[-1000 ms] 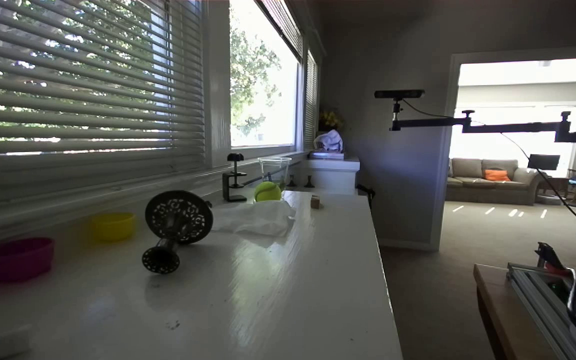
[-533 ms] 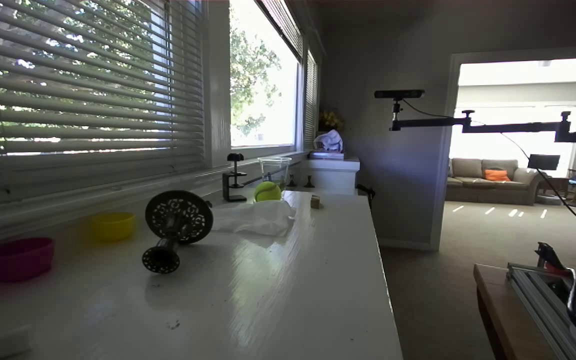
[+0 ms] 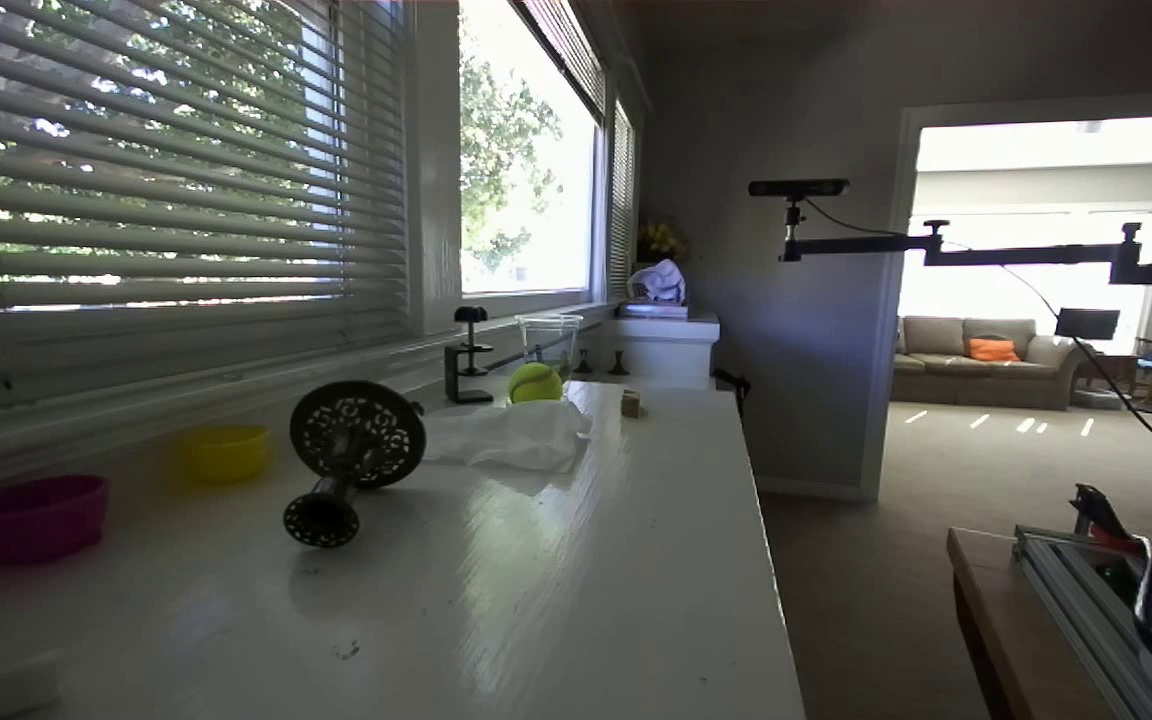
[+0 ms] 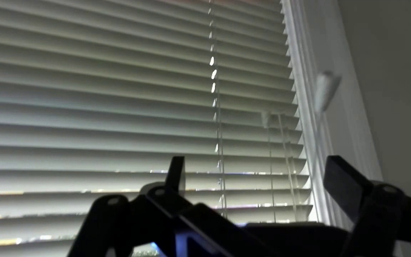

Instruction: Pull the white cord on the left side of the window on the left

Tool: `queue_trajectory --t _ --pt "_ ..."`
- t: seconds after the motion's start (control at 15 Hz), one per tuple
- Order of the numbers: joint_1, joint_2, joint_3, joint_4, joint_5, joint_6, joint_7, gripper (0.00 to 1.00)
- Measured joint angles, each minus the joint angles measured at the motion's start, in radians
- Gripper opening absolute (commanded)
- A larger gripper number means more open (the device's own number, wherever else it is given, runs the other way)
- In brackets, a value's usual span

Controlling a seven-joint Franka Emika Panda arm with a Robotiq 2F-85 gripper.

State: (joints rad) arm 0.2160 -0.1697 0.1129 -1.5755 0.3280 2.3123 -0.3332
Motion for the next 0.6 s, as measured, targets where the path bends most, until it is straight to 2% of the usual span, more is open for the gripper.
queue_trajectory --t 0.33,0.6 --pt "-0.003 0.011 -0.010 -0.019 0.073 -0.164 0.036 1.00" --pt "-0.011 0.038 -0.008 -0.041 0.067 -0.257 0.134 1.00"
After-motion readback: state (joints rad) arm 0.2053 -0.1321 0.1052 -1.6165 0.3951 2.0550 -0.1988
